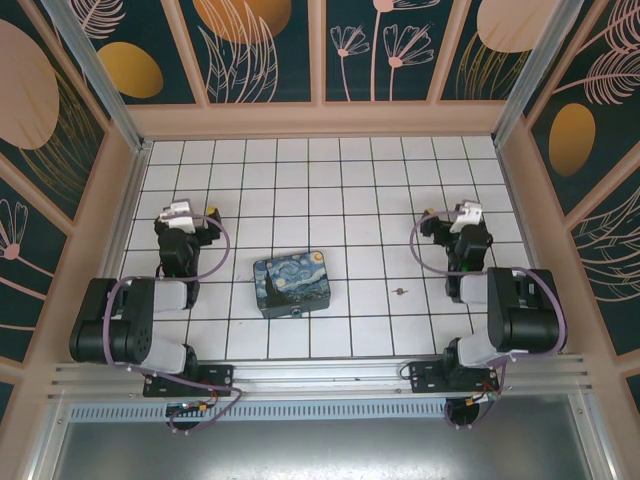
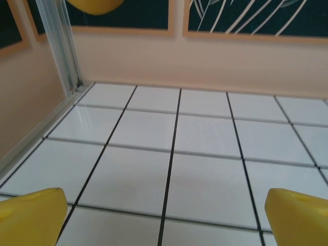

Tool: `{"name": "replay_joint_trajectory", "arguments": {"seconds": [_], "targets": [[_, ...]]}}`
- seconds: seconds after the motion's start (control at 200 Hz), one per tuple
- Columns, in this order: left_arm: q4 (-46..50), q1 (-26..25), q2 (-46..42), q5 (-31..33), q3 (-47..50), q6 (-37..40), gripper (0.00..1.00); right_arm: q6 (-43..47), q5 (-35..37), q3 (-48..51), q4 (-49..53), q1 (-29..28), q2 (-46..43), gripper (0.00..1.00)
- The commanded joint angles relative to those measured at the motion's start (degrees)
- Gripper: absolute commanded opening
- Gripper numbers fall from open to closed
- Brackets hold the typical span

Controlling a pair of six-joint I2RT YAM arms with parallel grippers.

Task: Unlock the padlock with the key

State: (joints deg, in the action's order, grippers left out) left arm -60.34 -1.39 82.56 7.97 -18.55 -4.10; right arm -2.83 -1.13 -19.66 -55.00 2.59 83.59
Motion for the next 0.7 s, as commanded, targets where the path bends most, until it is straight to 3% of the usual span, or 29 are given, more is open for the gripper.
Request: {"name": "replay_joint_trajectory", "arguments": {"seconds": [0.0, 0.145, 0.325, 0.53, 0.696], "targets": [[8.67, 0.51, -5.59, 1.08, -3.23, -0.72, 0.99, -4.66, 1.74, -8.87, 17.54, 0.53, -4.34, 0.99], [22.89, 0.51, -12.39, 1.00, -9.66, -4.85, 0.99, -20.49, 1.26, -14.96, 30.29, 2.37, -7.30, 0.99], [46.09, 0.51, -17.26, -4.55, -20.97, -18.14, 0.99, -24.05, -14.08, -16.06, 34.97, 1.26, -10.03, 0.99], [63.45, 0.52, -20.16, -20.56, -24.77, -26.30, 0.95, -26.16, -13.96, -16.64, 45.95, -11.23, -13.86, 0.89], [71.61, 0.42, -26.65, -26.84, -20.31, -29.51, 0.93, -32.04, -12.15, -15.70, 48.66, -22.49, -14.71, 0.87]]}}
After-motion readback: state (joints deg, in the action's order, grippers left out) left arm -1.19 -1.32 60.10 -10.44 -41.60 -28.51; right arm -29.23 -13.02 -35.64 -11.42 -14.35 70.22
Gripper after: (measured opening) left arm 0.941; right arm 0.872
